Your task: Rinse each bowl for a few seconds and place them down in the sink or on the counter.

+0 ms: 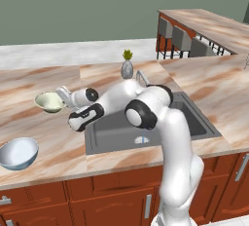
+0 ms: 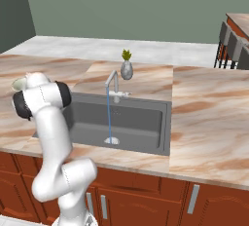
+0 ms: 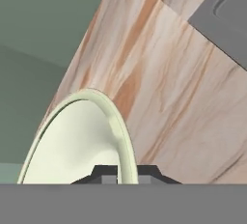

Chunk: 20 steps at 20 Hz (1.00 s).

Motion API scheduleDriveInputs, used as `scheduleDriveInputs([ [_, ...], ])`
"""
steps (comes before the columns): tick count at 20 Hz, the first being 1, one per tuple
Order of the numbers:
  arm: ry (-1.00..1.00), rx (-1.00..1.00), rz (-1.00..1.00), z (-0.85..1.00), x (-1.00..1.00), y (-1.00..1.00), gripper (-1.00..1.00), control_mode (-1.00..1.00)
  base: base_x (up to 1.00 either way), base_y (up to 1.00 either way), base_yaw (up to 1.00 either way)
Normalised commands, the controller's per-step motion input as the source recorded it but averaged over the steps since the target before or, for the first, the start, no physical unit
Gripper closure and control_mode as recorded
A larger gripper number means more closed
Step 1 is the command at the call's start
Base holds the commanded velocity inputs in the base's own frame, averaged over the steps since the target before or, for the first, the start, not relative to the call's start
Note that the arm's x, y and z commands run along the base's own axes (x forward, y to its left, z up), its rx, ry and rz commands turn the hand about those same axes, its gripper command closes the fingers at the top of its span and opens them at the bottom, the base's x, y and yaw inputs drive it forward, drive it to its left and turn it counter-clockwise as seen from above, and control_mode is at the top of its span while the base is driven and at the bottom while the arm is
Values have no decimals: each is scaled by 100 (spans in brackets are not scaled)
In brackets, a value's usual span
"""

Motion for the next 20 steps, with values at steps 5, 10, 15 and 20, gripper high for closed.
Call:
scheduleDriveInputs([
  [5, -9, 0, -21, 31, -69, -3, 100, -100, 0, 0, 0],
  [10, -4, 2, -25, 28, -70, 2, 100, -100, 0, 0, 0],
  [15, -1, 2, -26, 37, -59, 0, 100, -100, 0, 0, 0],
  [20, -4, -2, -25, 57, -45, 1, 100, -100, 0, 0, 0],
])
